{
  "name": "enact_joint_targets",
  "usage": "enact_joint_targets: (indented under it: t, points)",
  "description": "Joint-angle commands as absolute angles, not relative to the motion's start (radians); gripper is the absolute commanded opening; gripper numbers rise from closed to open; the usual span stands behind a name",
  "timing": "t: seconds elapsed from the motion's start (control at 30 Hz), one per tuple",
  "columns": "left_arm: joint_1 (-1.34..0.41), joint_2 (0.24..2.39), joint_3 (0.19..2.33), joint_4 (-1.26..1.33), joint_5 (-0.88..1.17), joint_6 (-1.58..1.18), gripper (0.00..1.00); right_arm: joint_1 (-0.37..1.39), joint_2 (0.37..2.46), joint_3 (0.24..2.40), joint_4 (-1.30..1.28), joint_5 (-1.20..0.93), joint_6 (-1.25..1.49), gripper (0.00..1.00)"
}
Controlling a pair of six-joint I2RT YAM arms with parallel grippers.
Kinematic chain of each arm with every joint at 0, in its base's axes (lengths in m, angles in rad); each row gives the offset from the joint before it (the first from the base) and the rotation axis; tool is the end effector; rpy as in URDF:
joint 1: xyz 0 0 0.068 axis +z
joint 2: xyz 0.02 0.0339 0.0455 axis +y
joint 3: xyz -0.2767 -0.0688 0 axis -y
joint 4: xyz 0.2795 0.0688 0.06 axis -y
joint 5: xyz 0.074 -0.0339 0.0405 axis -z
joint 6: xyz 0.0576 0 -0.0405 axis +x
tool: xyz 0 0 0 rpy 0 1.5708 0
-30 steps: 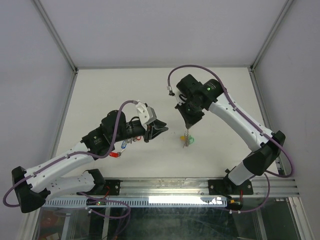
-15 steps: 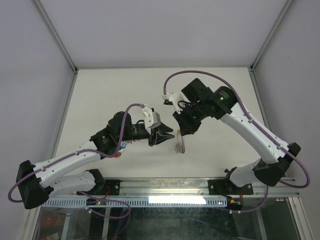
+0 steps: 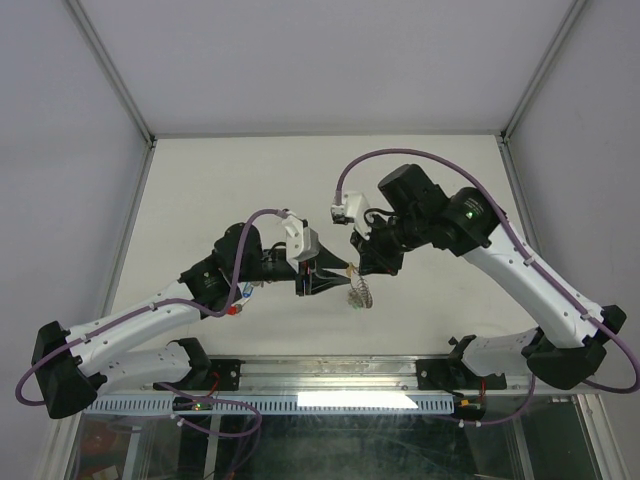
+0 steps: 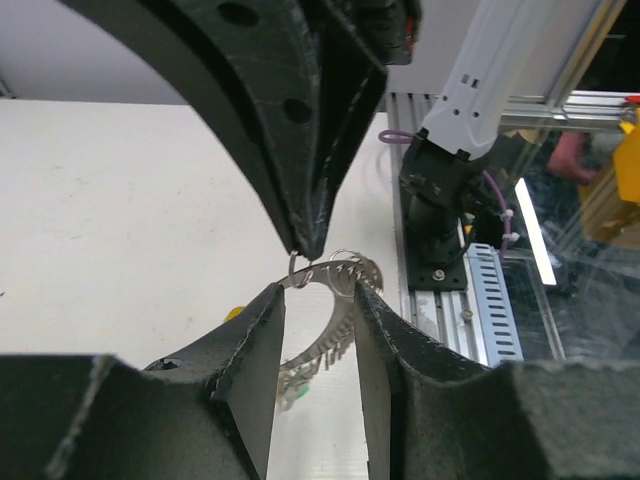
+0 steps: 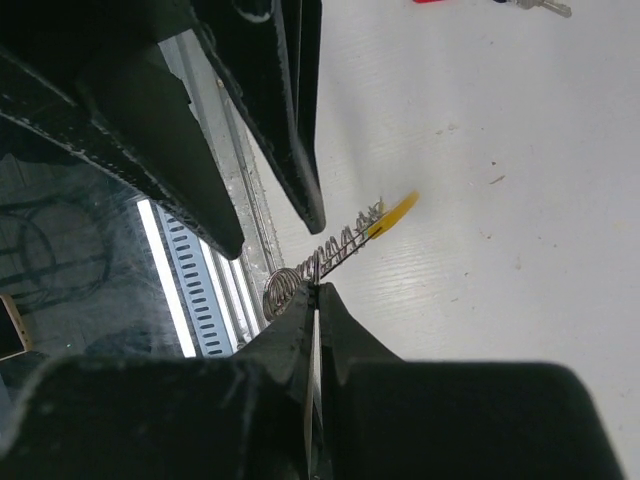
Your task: Put the keys on the keyring
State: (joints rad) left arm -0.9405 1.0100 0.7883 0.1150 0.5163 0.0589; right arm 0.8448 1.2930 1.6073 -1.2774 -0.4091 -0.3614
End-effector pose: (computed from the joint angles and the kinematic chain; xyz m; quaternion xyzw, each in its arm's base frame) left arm 0.1433 -0.2446 0.3317 0.4944 0.5495 -0.4475 0.5035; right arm 0.1580 0.2125 0.4189 -0.5800 0.7350 0.2583 0.2380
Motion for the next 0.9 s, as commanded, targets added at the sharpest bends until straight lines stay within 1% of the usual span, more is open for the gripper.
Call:
enact_joint_targets:
  t: [0.0, 0.13, 0.47, 0.77, 0.87]
  points:
    - [-0.933, 0.991, 0.81, 0.194, 0.637, 0.044, 0.33, 0.855, 1.274, 1.614, -1.213, -0.434, -0.4, 0.0]
    - [-0.933, 0.992, 0.811, 0.194, 0.634, 0.038, 0.34, 0.859, 1.271, 1.609, -1.208, -0.445, -0.406, 0.0]
    - [-0.933, 0.991, 0.817, 0.186, 0.528, 0.032, 0.34, 0.871, 1.249, 1.576, -1.199, -0.5, -0.449, 0.0]
    - [-0.934, 1.023, 0.834, 0.179, 0.623, 0.034, 0.33, 0.876, 1.224, 1.562, -1.142, -0.5, -0.451, 0.0]
    - [-0.934, 1.033, 0.838, 0.176, 0.636, 0.034, 0.31, 0.876, 1.212, 1.557, -1.132, -0.506, -0.453, 0.0]
